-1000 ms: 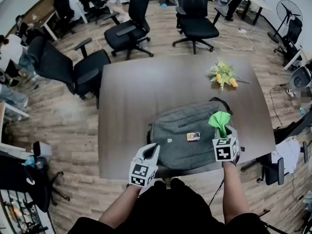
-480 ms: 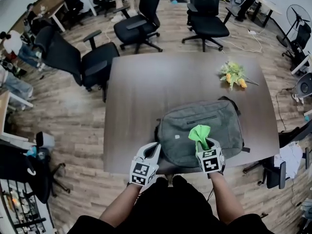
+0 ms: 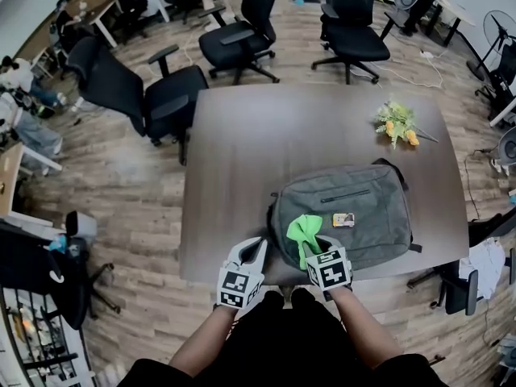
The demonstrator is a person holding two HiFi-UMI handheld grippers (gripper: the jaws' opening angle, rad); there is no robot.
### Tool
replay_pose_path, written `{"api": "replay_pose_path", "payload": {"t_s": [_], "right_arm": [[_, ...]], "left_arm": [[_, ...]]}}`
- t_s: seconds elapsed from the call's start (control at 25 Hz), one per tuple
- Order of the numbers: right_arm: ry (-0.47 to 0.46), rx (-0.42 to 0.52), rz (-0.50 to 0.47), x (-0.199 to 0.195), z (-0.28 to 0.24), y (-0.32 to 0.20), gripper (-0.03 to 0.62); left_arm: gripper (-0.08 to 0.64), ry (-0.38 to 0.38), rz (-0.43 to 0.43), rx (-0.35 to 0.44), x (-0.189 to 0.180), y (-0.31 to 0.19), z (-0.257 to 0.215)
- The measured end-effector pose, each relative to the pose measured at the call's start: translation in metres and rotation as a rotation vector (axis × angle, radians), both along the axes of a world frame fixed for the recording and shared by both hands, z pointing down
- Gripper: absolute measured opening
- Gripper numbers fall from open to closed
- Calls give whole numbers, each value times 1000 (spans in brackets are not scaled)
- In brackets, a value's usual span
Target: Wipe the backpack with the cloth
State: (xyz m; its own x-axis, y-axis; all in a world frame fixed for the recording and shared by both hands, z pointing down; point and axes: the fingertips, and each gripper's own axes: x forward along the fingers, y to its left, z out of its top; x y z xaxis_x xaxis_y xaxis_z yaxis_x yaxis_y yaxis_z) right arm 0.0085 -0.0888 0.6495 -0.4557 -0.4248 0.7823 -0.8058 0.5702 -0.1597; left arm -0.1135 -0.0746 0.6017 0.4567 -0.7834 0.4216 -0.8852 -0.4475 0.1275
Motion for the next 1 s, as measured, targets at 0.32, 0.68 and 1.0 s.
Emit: {"api": "replay_pose_path", "payload": {"t_s": [0.32, 0.68, 1.0], "right_arm": [[58, -5, -81, -20, 14, 15, 101], [204, 35, -29, 41, 19, -1, 101], [294, 65, 82, 112, 16, -15, 102]], "left_arm": [[18, 1, -8, -19, -12, 9, 4], [28, 31, 70, -20, 16, 2, 6], [28, 36, 118, -12, 39, -7, 6]]}}
